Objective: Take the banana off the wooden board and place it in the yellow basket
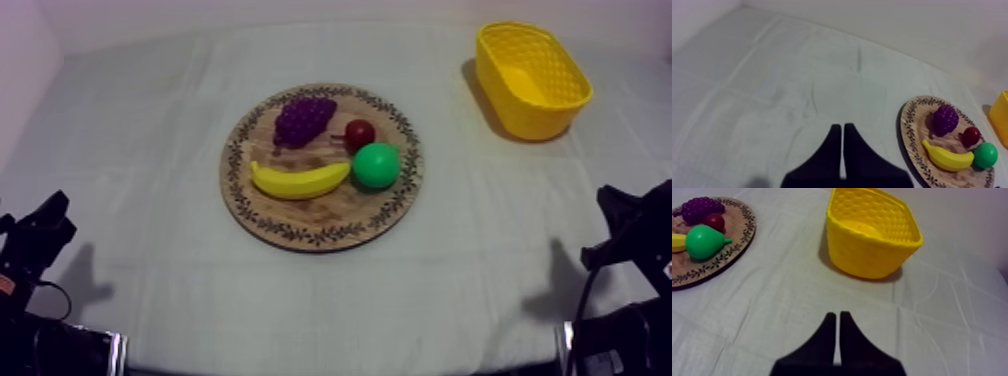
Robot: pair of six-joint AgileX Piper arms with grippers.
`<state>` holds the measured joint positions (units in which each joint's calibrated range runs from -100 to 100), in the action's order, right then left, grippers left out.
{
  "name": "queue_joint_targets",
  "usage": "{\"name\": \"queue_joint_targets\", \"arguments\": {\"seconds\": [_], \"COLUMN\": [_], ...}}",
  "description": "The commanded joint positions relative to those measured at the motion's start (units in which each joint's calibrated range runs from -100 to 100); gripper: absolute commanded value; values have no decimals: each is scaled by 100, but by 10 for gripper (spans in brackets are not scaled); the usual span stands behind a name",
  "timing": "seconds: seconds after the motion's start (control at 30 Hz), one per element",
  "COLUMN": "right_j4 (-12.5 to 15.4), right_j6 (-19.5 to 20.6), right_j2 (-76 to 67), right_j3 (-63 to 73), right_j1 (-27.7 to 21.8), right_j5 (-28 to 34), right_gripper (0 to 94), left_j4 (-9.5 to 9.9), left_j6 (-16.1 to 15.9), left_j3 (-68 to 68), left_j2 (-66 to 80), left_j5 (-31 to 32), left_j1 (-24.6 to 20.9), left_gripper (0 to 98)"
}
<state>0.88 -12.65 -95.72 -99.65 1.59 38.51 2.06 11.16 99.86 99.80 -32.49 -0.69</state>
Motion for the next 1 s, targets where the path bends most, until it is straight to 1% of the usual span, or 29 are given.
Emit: {"name": "queue_joint_targets", "arguments": {"seconds": [0.0,0.77,0.9,0.97], "right_j4": [7,7,3,-86], "right_j6": [-7,5,204,268], "right_j2": [5,5,0,-2], "right_j3": [-1,-1,-1,2], "right_j1": [-121,-85,-24,5], "right_j5": [12,12,33,36], "right_gripper": [3,3,3,3], "left_j4": [1,1,1,1], "left_j6": [0,2,1,0], "left_j3": [3,3,3,3], "left_j2": [3,3,3,3], "left_j5": [-1,-1,-1,-1], "left_j1": [0,0,0,0], "left_gripper": [1,1,1,1]}}
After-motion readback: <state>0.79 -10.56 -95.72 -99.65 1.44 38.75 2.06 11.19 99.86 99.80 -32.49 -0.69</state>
